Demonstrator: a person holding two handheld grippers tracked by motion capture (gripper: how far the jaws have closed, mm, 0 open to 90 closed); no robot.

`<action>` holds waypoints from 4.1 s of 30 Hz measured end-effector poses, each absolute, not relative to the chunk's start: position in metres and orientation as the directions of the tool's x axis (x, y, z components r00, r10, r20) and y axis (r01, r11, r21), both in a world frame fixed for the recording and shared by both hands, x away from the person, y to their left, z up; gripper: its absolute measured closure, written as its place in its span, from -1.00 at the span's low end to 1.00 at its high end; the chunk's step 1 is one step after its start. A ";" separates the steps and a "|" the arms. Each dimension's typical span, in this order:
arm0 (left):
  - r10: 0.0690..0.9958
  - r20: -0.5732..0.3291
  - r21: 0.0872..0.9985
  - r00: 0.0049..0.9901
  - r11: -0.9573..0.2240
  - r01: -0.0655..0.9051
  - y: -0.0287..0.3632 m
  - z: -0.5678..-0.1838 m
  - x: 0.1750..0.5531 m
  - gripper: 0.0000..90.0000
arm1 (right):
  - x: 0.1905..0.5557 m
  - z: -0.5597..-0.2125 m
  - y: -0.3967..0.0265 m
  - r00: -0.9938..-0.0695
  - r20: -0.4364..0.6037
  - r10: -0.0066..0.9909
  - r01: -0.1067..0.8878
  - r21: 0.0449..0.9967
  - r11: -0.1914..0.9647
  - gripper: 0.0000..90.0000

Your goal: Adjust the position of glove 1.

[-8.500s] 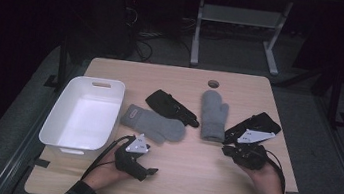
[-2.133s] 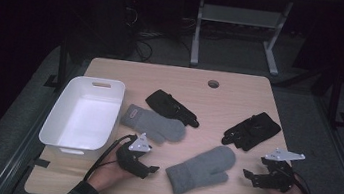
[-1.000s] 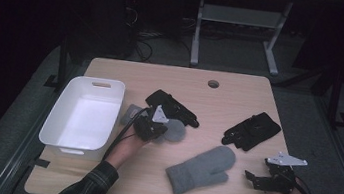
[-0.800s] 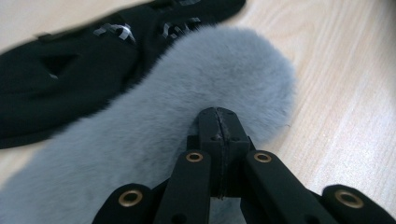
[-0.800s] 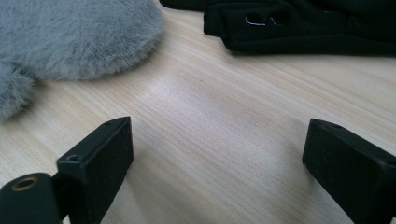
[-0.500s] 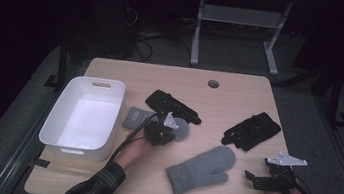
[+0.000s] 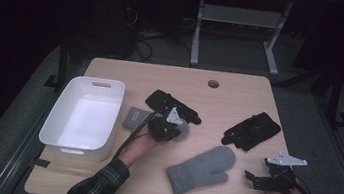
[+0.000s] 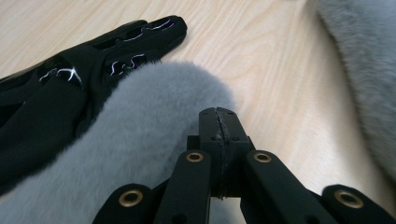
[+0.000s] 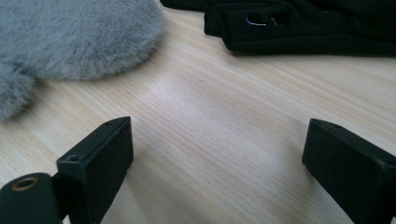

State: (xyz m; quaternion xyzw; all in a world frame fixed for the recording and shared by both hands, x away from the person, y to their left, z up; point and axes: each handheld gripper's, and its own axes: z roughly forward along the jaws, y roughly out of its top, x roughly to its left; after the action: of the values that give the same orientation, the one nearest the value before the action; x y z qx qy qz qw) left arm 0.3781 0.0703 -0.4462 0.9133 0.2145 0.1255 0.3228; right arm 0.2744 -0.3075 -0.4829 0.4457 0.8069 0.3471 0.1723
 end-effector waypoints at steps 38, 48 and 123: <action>0.591 0.108 0.684 0.799 -0.628 0.372 0.103 -0.423 0.416 0.99 | 0.274 -0.483 -0.308 -0.543 0.033 0.839 0.600 0.714 0.361 -0.81; 0.671 0.118 0.593 0.732 -0.639 0.490 0.115 -0.447 0.432 0.99 | 0.274 -0.483 -0.308 -0.547 0.032 0.836 0.598 0.715 0.363 -0.81; 0.428 -0.024 0.572 0.903 -0.735 0.364 0.064 -0.455 0.371 0.33 | 0.274 -0.483 -0.308 -0.550 0.031 0.835 0.596 0.715 0.366 -0.81</action>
State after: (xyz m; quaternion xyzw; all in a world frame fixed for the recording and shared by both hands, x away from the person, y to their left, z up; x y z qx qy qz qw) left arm 0.3706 0.0636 -0.4551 0.9298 0.2130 0.0546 0.2953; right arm 0.2741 -0.3076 -0.4829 0.4423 0.8085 0.3483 0.1715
